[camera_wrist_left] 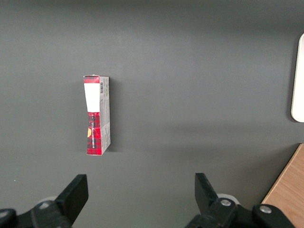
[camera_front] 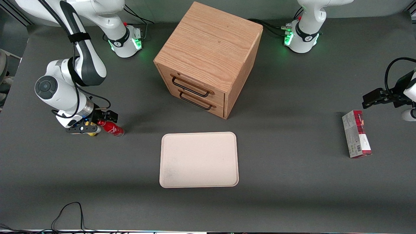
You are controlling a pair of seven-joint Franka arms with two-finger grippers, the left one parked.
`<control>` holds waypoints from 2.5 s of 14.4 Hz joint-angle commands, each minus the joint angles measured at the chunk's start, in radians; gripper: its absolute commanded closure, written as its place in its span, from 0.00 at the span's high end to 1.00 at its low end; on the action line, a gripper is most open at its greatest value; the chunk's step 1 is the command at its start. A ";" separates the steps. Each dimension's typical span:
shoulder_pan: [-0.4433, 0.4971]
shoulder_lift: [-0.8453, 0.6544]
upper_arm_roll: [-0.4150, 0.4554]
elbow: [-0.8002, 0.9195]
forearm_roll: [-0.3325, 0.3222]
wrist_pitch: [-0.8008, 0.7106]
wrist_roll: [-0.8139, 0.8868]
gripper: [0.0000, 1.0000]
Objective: Place coke bottle on tray
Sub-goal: 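Close the right gripper on the bottle cap and lift it, then carry the held bottle over the cream tray and lower it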
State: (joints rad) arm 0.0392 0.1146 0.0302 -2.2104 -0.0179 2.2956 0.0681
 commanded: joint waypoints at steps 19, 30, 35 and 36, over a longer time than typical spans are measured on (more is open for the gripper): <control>0.005 0.181 0.066 0.810 0.016 -0.638 -0.037 0.13; 0.057 0.703 0.444 1.328 -0.284 -0.541 0.202 0.11; 0.117 0.833 0.450 1.302 -0.387 -0.386 0.245 0.15; 0.117 0.835 0.450 1.286 -0.398 -0.369 0.240 0.15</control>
State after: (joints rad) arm 0.1532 0.9335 0.4642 -0.9623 -0.3781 1.9182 0.2940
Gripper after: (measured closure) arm 0.683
